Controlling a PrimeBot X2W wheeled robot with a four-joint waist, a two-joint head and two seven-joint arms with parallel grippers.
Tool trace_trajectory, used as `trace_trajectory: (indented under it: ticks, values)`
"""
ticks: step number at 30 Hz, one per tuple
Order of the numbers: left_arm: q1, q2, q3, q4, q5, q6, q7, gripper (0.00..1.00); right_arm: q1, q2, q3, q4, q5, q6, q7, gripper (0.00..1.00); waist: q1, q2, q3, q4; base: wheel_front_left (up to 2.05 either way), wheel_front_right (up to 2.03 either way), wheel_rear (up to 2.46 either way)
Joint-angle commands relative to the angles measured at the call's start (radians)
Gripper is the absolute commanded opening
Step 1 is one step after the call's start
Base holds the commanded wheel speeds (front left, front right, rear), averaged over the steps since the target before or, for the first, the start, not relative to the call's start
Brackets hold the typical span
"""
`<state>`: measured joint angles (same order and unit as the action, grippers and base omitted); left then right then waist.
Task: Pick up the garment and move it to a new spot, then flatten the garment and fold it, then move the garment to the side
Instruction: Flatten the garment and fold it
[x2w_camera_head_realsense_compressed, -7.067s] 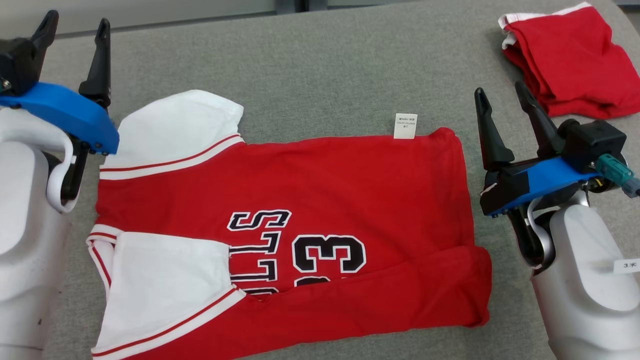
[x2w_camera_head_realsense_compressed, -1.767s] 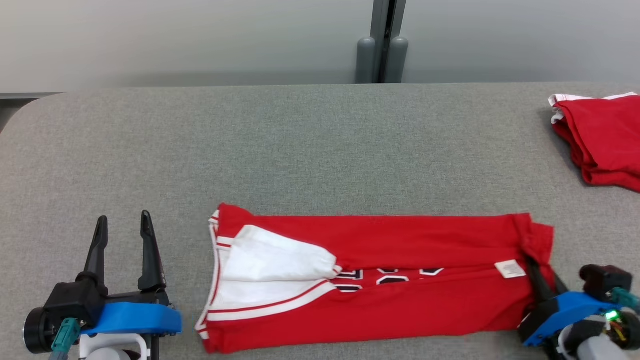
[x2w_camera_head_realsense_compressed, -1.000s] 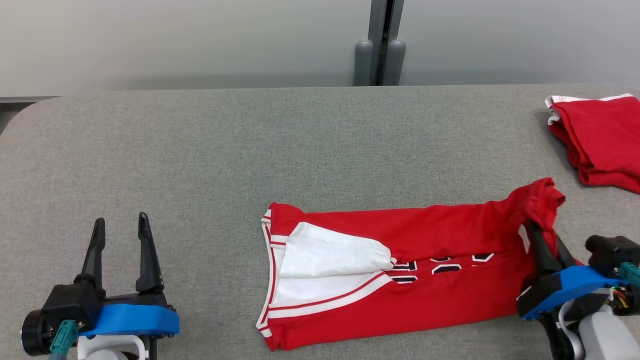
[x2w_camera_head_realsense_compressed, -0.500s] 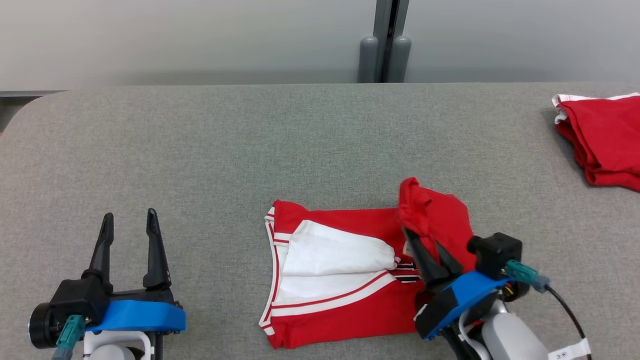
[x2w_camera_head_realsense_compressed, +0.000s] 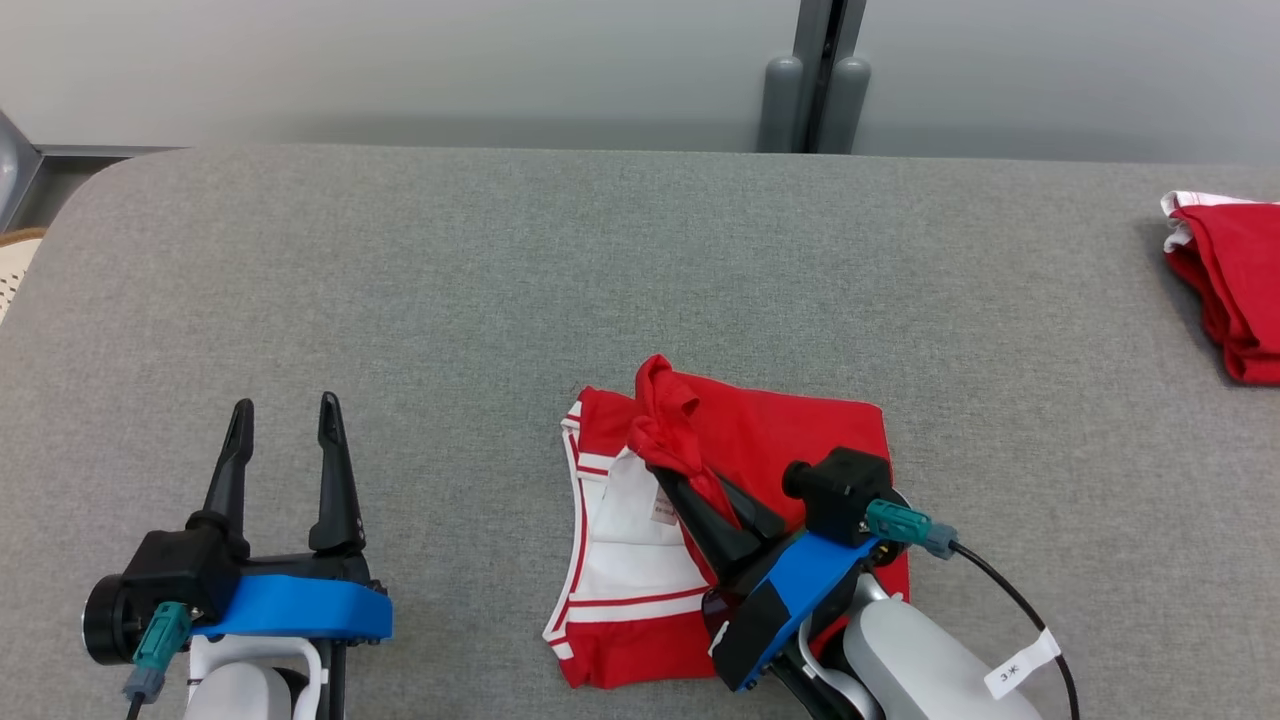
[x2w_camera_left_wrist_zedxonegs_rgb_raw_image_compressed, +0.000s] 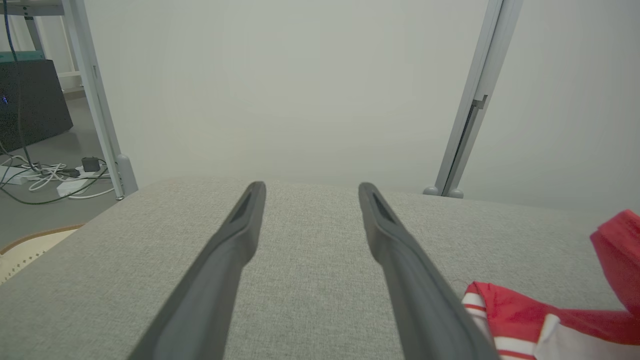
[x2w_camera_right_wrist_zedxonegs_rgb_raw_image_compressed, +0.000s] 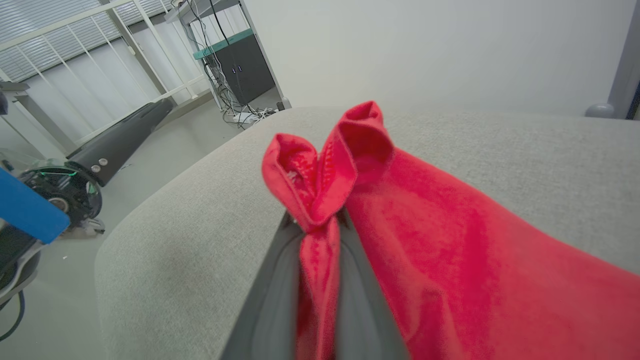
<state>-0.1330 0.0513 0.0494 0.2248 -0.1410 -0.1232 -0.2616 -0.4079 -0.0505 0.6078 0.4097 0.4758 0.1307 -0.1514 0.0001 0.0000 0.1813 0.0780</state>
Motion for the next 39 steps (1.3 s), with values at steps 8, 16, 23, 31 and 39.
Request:
trace_trajectory:
  ticks: [8, 16, 23, 31, 39]
  values:
    - [-0.013, -0.001, -0.01, 0.005, -0.006, 0.007, -0.005, 1.0, -0.054, -0.001, 0.062, 0.073, 0.064, 0.0, -0.046, 1.0, -0.0001, 0.0, 0.002, 0.009, 0.0, 0.0, 0.0]
    - [-0.001, -0.001, -0.01, -0.002, -0.014, 0.011, -0.005, 1.0, -0.067, -0.016, -0.051, 0.127, 0.007, 0.0, -0.095, 1.0, -0.0001, 0.0, -0.02, -0.023, 0.0, 0.0, 0.0]
    - [0.015, -0.001, -0.007, 0.003, -0.008, 0.012, -0.005, 1.0, 0.0, -0.073, -0.241, 0.072, -0.065, 0.0, -0.112, 1.0, -0.0001, 0.0, -0.043, -0.055, 0.0, 0.0, 0.0]
    - [0.049, -0.001, 0.014, 0.003, -0.014, 0.015, -0.005, 1.0, 0.14, -0.064, -0.438, -0.023, -0.147, 0.0, -0.114, 1.0, -0.0001, 0.0, -0.067, -0.081, 0.0, 0.0, 0.0]
    - [0.087, -0.001, 0.022, -0.013, -0.014, 0.03, -0.005, 1.0, 0.264, -0.043, -0.528, -0.101, -0.198, 0.0, -0.114, 1.0, -0.0001, 0.0, -0.09, -0.087, 0.0, 0.0, 0.0]
